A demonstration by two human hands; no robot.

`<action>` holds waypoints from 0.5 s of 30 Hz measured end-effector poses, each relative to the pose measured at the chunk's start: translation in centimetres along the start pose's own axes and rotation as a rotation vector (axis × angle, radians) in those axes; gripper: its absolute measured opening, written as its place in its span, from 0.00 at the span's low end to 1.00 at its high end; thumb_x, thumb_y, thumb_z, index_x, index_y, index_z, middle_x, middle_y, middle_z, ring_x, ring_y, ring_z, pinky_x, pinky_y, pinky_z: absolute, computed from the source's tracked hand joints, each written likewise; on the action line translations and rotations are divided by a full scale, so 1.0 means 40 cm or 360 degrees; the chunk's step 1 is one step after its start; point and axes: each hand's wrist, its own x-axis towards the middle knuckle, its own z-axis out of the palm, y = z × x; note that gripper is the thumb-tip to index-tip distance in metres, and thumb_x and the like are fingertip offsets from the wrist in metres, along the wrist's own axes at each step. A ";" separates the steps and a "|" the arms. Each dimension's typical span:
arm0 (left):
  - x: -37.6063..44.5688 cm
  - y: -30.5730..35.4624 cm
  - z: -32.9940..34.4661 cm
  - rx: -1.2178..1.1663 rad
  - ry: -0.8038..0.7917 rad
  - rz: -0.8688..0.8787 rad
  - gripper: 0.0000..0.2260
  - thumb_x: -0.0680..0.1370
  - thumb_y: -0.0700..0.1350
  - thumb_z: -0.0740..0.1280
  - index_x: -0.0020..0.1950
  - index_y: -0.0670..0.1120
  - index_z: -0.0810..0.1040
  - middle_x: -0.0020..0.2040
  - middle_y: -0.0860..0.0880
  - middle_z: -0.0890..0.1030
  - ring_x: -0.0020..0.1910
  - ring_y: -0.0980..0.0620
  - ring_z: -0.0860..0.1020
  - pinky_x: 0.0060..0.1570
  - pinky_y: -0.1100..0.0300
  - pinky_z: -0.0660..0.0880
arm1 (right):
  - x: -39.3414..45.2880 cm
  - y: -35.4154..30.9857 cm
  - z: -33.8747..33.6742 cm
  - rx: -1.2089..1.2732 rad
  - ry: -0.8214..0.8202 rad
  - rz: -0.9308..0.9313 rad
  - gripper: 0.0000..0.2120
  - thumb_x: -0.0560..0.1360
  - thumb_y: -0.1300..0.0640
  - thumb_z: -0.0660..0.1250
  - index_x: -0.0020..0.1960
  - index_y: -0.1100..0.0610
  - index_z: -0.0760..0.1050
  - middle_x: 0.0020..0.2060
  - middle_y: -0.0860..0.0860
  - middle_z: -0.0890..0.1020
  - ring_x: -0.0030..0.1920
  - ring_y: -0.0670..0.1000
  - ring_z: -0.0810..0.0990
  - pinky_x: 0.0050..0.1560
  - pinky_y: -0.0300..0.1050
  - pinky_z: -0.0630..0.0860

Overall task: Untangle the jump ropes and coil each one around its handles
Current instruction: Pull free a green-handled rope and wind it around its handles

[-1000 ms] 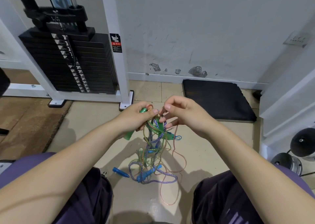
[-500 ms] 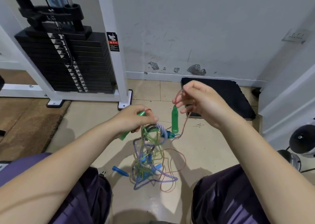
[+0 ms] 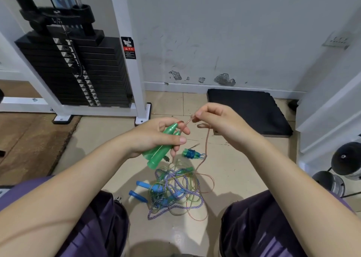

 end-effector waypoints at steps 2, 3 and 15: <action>-0.008 0.001 -0.004 0.0005 -0.0112 -0.0001 0.11 0.75 0.37 0.73 0.56 0.43 0.79 0.35 0.43 0.77 0.31 0.47 0.76 0.36 0.57 0.77 | 0.005 0.010 0.005 0.0058 -0.0175 -0.0013 0.07 0.79 0.55 0.66 0.53 0.58 0.76 0.49 0.53 0.85 0.52 0.49 0.83 0.58 0.41 0.75; -0.013 0.000 -0.004 0.0020 -0.0164 0.0001 0.12 0.74 0.38 0.73 0.56 0.43 0.79 0.35 0.43 0.77 0.32 0.46 0.75 0.36 0.57 0.77 | 0.006 0.015 0.011 0.0055 -0.0265 -0.0004 0.09 0.78 0.53 0.66 0.55 0.57 0.75 0.48 0.52 0.86 0.52 0.49 0.83 0.62 0.45 0.73; -0.019 -0.003 -0.029 0.0426 -0.0085 -0.0207 0.11 0.80 0.46 0.67 0.41 0.44 0.71 0.28 0.47 0.77 0.25 0.49 0.75 0.31 0.58 0.74 | 0.006 -0.006 0.006 -0.0169 -0.0107 0.0031 0.14 0.80 0.51 0.63 0.41 0.58 0.79 0.23 0.52 0.72 0.25 0.51 0.66 0.27 0.39 0.64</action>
